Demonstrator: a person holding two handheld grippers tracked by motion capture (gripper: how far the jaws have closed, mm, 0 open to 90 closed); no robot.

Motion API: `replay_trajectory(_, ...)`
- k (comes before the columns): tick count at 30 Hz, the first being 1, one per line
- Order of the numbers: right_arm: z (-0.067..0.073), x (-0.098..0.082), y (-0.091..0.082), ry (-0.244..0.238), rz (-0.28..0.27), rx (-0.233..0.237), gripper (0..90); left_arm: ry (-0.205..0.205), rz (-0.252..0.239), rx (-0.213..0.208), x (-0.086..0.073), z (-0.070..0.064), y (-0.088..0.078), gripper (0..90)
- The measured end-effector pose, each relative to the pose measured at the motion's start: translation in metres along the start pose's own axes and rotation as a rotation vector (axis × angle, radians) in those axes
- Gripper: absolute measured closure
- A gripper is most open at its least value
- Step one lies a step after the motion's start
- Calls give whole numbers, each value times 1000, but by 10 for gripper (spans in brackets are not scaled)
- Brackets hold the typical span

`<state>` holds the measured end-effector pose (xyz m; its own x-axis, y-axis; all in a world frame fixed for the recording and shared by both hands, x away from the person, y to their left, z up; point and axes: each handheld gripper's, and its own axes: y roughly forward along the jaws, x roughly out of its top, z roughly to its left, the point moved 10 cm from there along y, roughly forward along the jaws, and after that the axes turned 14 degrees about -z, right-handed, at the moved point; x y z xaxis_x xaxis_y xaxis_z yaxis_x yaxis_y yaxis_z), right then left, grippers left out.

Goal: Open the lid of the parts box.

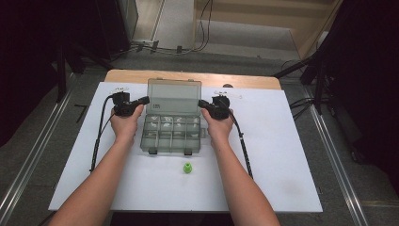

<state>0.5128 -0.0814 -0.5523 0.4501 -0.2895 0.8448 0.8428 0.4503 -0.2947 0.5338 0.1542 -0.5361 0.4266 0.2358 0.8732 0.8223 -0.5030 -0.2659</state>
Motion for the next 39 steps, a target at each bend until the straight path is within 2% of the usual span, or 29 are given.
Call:
replay_trajectory(1,0,0,1,23,8,8,795,-9,-1,-9,-1,1,0,829)
replay_trajectory(3,-1,0,1,19,7,12,794,-20,-1,-11,-3,2,1,829)
replay_trajectory(5,-2,-2,2,33,12,13,791,-53,-5,-6,-3,3,2,829)
replay_trajectory(11,-4,-3,4,63,12,9,790,-75,-2,-19,-4,4,3,828)
replay_trajectory(13,-5,-4,5,57,8,8,789,-82,-1,-14,-5,5,3,829)
replay_trajectory(22,-4,-3,3,50,18,19,788,-83,2,-17,-5,5,3,830)
replay_trajectory(26,-4,-3,3,74,21,36,788,-79,3,-17,-4,5,3,831)
replay_trajectory(32,-5,-4,4,74,15,14,787,-86,7,-24,-5,5,3,830)
replay_trajectory(39,-5,-5,5,75,17,12,787,-92,9,-23,-6,6,4,830)
